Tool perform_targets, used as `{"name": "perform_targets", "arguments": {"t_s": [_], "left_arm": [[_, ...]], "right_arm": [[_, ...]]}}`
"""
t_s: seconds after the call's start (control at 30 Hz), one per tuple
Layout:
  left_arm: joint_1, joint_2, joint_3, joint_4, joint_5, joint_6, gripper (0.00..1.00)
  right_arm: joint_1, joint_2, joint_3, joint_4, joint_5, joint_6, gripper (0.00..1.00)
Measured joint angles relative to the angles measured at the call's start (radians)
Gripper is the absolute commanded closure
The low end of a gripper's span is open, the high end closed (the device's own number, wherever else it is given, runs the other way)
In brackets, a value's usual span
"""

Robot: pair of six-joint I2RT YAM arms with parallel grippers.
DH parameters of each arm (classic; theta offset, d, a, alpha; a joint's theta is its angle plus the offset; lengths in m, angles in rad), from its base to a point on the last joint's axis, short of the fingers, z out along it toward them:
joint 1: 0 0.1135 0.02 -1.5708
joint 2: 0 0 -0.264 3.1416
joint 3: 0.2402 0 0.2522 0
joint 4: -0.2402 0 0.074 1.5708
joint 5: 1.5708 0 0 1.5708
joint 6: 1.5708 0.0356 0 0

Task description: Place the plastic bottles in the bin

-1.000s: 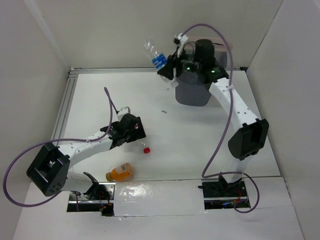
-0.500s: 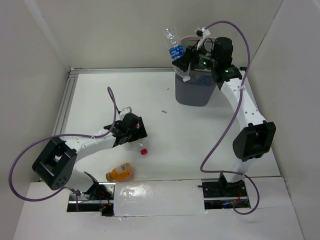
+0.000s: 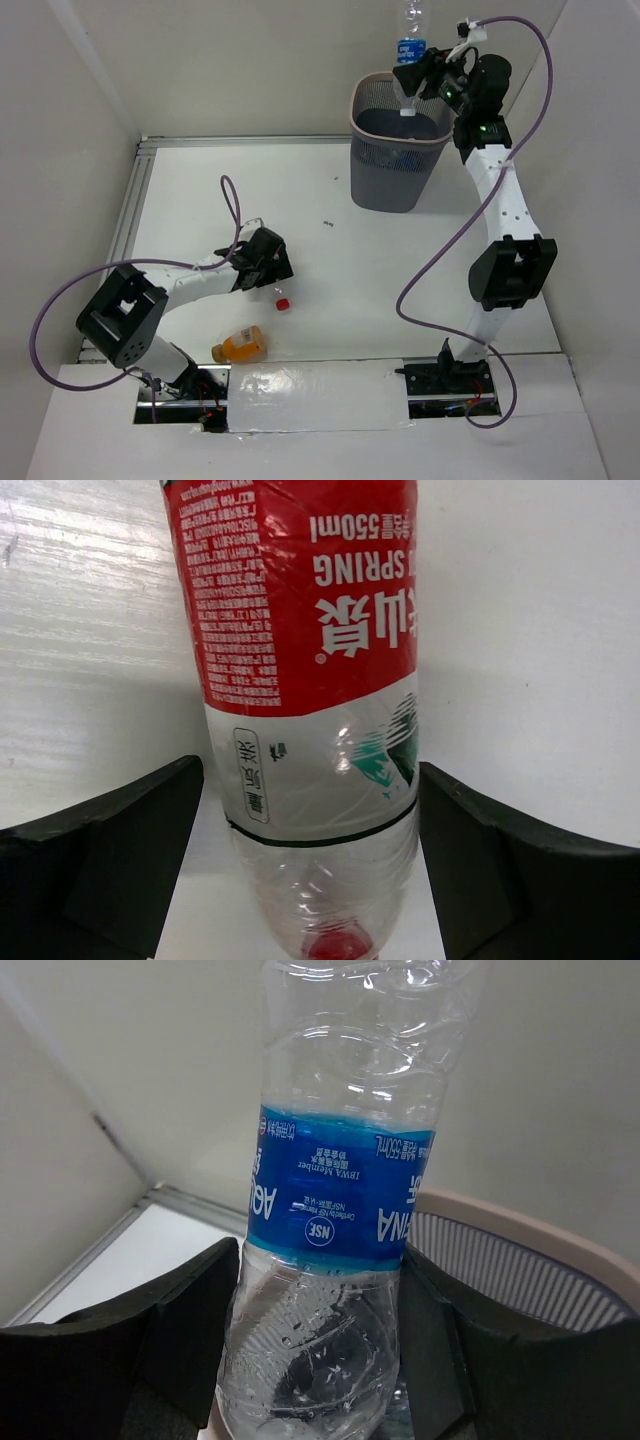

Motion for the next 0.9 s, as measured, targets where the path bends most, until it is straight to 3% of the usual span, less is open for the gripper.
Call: {"name": "perform_targets", "arguments": {"t_s": [0.07,0.2,0.27,0.3,0.4,0.43,0.53,0.57,0.67,0.73,0.8,0.83,0.87,0.9], "left_arm": [[0.000,0.004,0.000,0.005,-0.006,-0.008,0.06],[-0.001,0.010,0.002,0.011,-0.013,-0.009,0.11],[-0.001,0.011,0.002,0.013,-0.015,-0.010,0.15],[-0.001,0.012,0.002,0.015,-0.014,-0.009,0.21],[-0.001,0.018,0.002,0.026,-0.011,-0.010,0.34],[-0.001,0.018,0.002,0.031,-0.009,-0.010,0.43],[-0.001,0.016,0.007,0.038,0.002,-0.002,0.56],[-0.001,0.015,0.012,0.034,0.006,0.017,0.65],[-0.001,-0.006,0.034,0.014,0.015,0.050,0.73],[-0.001,-0.042,0.067,0.011,0.020,0.081,0.80],[-0.001,-0.085,0.124,0.015,0.032,0.122,0.84],[-0.001,-0.103,0.159,0.029,0.042,0.137,0.85],[0.002,-0.118,0.202,0.063,0.071,0.174,0.87],[0.005,-0.128,0.249,0.072,0.075,0.176,0.87]], "right_arm": [[0.004,0.015,0.009,0.002,0.051,-0.029,0.55],[0.014,0.081,0.035,-0.019,0.113,-0.118,0.26],[0.013,0.109,0.031,-0.047,0.125,-0.155,0.07],[0.011,0.118,0.026,-0.060,0.124,-0.170,0.02],[-0.002,0.134,0.017,-0.099,0.092,-0.204,0.00],[-0.010,0.134,0.014,-0.113,0.074,-0.209,0.00],[-0.038,0.126,0.014,-0.134,-0.002,-0.222,0.00],[-0.049,0.119,0.012,-0.142,-0.033,-0.227,0.00],[-0.082,0.068,-0.030,-0.145,-0.124,-0.235,0.00],[-0.104,-0.003,-0.107,-0.137,-0.178,-0.241,0.05],[-0.124,-0.090,-0.200,-0.125,-0.214,-0.263,0.23],[-0.130,-0.133,-0.248,-0.122,-0.230,-0.277,0.35],[-0.133,-0.176,-0.290,-0.119,-0.245,-0.296,0.70],[-0.133,-0.214,-0.324,-0.118,-0.260,-0.311,0.70]]}}
